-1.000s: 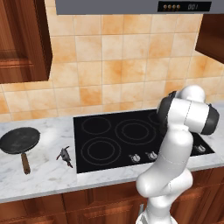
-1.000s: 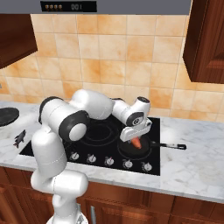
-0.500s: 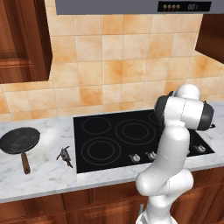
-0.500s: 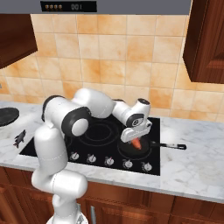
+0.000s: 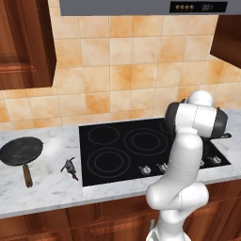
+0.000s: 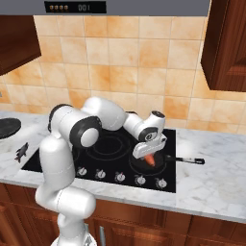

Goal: Place both pans onto different burners. Then place the sweet potato and the fish on different pans.

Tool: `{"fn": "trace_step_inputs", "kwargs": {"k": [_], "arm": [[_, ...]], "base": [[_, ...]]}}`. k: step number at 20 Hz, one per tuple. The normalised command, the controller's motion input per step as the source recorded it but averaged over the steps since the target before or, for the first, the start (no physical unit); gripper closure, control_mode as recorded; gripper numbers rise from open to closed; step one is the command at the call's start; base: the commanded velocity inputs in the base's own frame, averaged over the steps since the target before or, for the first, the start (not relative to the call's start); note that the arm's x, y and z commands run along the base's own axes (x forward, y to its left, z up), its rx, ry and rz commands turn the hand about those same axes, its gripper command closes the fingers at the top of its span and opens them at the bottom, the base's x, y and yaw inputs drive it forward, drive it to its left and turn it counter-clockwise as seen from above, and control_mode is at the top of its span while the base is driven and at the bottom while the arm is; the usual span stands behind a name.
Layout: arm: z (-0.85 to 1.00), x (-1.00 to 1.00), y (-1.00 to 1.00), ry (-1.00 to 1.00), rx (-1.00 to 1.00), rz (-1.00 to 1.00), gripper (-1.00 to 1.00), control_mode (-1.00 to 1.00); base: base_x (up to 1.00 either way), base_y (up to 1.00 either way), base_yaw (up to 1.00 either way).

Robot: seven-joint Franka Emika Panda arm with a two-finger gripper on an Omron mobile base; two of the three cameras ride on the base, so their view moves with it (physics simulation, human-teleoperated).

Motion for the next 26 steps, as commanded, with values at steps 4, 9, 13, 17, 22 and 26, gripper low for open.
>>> {"fn": "trace_step_inputs", "kwargs": {"k": [4,9,13,17,22,26], "arm": [[-0.16,0.0,0.0,0.0,0.0,0.0,1.0,-1.0],[-0.08,0.01,0.0,0.0,0.0,0.0,-1.0,-1.0],[0.0,0.0,0.0,0.0,0.0,0.0,-1.0,-1.0],[0.06,0.0,-0.01,-0.01,0.0,0.0,-1.0,-1.0],[0.29,-0.01,0.0,-0.05,0.0,0.0,-1.0,-1.0],[0.39,-0.18,0.0,-0.02,0.0,0.0,-1.0,-1.0]], "base": [[0.0,0.0,0.0],[0.0,0.0,0.0],[0.0,0.0,0.0],[0.0,0.0,0.0],[0.0,0.0,0.0],[0.0,0.0,0.0]]}}
